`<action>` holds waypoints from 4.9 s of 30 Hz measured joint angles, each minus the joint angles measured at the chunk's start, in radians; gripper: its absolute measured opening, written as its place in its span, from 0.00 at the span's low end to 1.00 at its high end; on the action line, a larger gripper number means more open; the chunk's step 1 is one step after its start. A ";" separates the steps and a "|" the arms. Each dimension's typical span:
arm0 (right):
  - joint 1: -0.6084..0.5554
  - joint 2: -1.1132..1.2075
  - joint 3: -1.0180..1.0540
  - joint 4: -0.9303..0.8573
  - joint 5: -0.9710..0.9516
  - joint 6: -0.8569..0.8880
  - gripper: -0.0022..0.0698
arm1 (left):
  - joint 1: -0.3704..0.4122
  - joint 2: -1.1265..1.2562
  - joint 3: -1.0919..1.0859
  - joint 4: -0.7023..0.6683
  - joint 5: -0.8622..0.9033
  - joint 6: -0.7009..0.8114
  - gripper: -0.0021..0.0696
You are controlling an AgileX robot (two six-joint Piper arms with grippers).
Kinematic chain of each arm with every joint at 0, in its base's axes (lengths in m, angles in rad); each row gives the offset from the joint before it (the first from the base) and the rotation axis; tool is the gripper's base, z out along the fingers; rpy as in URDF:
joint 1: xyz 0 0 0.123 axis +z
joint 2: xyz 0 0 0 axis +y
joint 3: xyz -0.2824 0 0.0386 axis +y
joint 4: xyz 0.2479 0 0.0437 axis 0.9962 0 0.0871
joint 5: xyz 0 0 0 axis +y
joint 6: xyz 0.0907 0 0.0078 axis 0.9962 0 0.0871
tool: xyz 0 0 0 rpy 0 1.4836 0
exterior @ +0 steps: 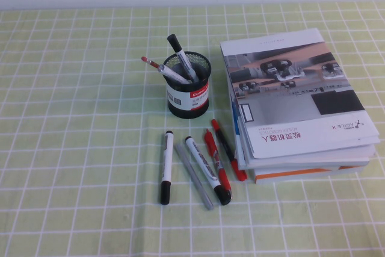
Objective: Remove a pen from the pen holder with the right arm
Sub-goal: 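Take a marker out of the pen holder and lay it on the table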
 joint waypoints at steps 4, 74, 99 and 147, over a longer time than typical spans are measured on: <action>0.000 0.000 0.000 0.058 -0.006 0.000 0.01 | 0.000 0.000 0.000 0.000 0.000 0.000 0.02; 0.612 1.481 -1.089 0.410 -0.126 -0.388 0.01 | 0.000 0.000 0.000 0.000 0.000 0.000 0.02; 0.682 1.930 -1.423 0.335 -0.620 -0.540 0.54 | 0.000 0.000 0.000 0.000 0.000 0.000 0.02; 0.616 2.268 -1.784 0.334 -0.598 -0.620 0.51 | 0.000 0.000 0.000 0.000 0.000 0.000 0.02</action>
